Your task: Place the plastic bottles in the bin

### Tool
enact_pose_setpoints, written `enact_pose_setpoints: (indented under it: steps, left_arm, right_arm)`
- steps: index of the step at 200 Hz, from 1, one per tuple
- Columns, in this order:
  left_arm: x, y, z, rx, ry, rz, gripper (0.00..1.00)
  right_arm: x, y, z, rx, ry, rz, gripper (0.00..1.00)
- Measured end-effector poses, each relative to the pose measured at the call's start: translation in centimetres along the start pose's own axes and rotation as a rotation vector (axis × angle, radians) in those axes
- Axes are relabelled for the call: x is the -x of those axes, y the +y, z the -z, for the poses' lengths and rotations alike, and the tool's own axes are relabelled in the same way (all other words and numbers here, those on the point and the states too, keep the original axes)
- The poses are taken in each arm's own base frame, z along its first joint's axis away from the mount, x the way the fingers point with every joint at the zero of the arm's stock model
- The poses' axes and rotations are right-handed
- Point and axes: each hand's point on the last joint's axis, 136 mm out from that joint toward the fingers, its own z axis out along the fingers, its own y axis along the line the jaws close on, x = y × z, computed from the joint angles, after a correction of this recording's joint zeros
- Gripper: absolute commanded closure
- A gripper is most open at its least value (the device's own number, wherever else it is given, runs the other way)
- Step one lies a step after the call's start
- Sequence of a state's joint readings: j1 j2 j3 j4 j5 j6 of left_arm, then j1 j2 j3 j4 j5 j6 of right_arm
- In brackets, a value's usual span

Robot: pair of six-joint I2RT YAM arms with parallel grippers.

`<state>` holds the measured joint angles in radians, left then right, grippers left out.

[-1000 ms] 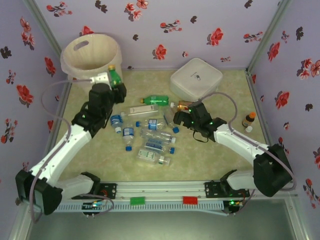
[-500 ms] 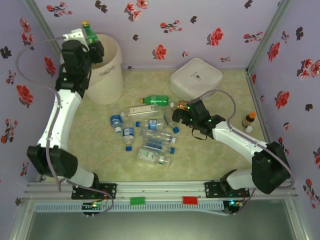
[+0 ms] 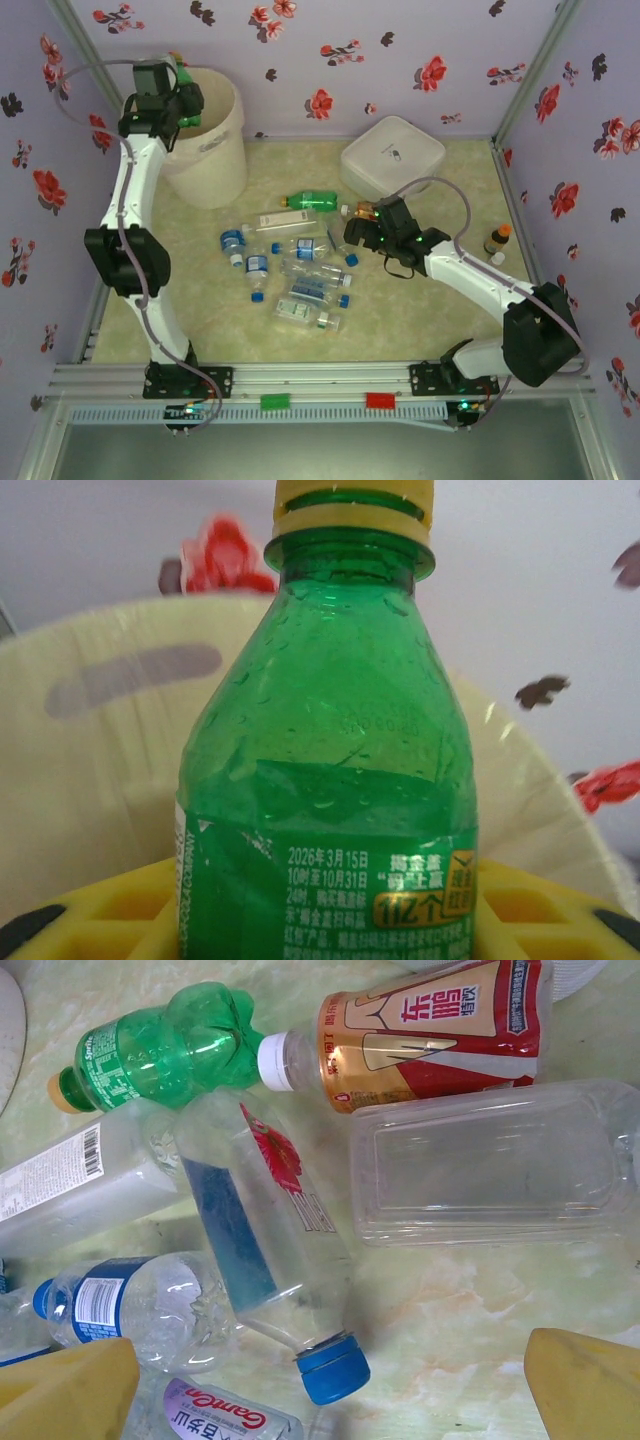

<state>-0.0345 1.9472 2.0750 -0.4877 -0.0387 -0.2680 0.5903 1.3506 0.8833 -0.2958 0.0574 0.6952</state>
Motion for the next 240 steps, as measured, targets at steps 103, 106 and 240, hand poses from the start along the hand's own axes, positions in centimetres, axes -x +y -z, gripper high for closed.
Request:
enact_pose_setpoints:
  steps: [103, 106, 240]
  left_arm:
    - [0.4, -0.2, 1.7, -0.006, 0.012, -0.014, 0.0]
    - [0.5, -0.4, 2.1, -0.01, 0.006, -0.015, 0.0]
    - [-21.0, -18.8, 16.3, -0.512, 0.16, -0.145, 0.0]
  right_arm:
    - [0.8, -3.2, 0.3, -0.115, -0.005, -0.032, 0.0]
    - [0.9, -3.4, 0.3, -0.119, -0.007, -0.039, 0.0]
    - [6.8, -6.5, -2.5, -0.113, 0.031, 0.113, 0.0]
